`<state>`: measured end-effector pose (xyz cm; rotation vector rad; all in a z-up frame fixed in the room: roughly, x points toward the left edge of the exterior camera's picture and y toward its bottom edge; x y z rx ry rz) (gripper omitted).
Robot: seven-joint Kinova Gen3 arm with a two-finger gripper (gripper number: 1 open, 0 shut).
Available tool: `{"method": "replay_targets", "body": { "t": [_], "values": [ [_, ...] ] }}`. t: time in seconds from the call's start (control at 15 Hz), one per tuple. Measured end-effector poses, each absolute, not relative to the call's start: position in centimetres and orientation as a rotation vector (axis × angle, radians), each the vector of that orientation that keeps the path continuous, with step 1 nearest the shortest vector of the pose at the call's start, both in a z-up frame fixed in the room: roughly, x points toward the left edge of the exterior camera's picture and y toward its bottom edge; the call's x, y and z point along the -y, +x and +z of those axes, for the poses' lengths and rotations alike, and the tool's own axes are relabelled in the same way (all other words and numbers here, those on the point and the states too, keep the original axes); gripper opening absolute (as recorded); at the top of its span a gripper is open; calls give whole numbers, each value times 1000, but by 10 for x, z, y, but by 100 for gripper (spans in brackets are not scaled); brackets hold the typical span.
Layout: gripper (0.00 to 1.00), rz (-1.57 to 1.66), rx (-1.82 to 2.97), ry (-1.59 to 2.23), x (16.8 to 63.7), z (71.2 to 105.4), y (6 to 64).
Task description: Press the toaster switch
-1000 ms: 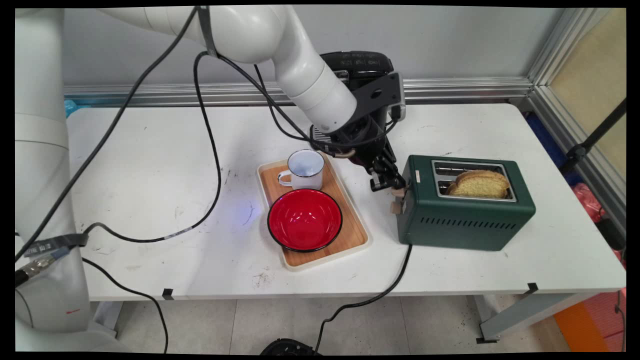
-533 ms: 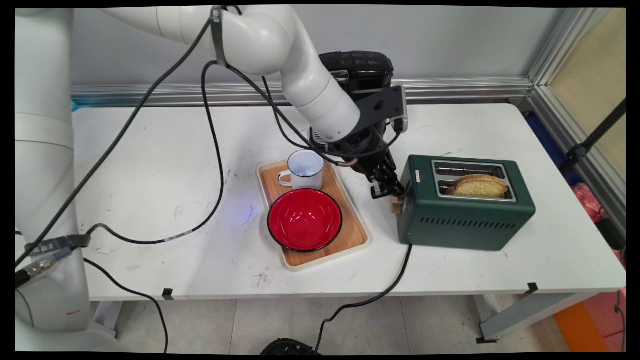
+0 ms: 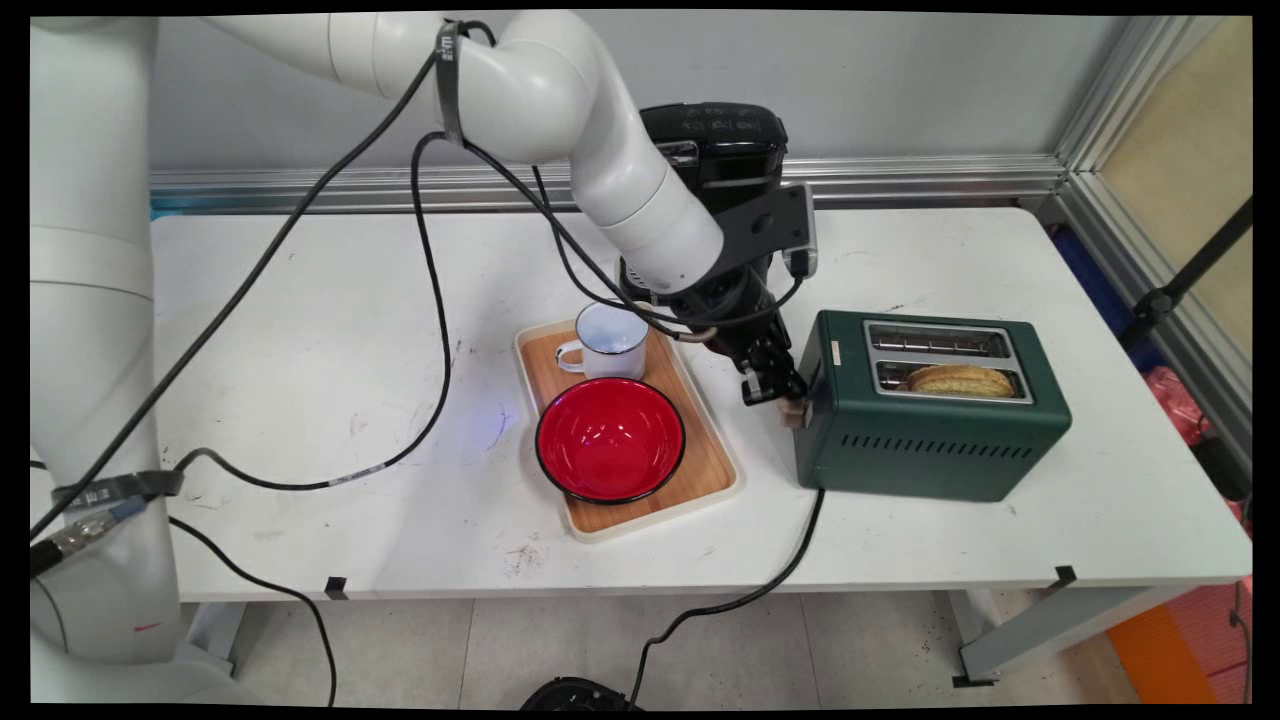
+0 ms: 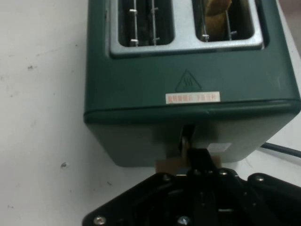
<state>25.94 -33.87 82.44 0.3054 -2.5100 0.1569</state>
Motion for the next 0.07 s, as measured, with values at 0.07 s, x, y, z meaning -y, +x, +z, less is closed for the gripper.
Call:
{"method": "replay_targets", "body": {
  "t": [0.07],
  "values": [
    [0, 156, 2511, 306, 339, 824, 259]
  ]
}}
